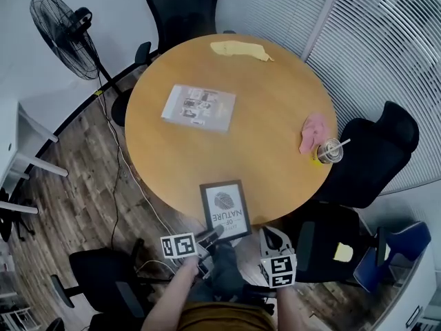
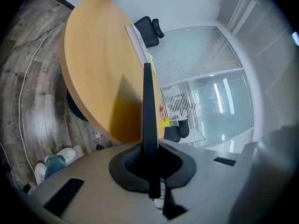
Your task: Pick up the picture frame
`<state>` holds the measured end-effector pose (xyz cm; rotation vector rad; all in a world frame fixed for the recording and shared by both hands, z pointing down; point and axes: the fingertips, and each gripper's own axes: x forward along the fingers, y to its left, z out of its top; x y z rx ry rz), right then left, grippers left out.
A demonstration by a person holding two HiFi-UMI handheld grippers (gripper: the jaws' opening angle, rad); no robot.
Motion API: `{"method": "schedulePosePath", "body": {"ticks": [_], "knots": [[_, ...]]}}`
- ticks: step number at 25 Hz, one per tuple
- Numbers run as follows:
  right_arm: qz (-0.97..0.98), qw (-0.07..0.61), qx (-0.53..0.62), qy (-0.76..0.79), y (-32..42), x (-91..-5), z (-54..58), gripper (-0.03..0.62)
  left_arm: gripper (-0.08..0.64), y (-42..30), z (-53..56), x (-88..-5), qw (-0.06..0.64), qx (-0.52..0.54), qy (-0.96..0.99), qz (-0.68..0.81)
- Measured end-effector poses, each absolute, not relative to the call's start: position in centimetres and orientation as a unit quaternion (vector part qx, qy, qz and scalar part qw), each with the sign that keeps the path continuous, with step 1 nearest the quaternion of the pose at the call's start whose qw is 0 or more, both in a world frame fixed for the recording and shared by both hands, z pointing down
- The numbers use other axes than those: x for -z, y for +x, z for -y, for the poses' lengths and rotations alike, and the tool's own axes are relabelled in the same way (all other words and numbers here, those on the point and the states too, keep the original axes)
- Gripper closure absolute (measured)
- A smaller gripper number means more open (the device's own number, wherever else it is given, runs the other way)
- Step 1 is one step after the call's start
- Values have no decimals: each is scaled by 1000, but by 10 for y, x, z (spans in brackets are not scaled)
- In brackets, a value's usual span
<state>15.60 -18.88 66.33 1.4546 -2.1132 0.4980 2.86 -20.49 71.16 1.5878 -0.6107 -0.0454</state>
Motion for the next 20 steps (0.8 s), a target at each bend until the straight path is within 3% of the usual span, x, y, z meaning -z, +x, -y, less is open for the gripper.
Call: {"method": "schedulePosePath", "body": {"ticks": [20], "knots": [[775, 182, -159, 584, 134, -599, 159, 580, 523, 15, 176, -639, 601, 41, 757, 252]]}}
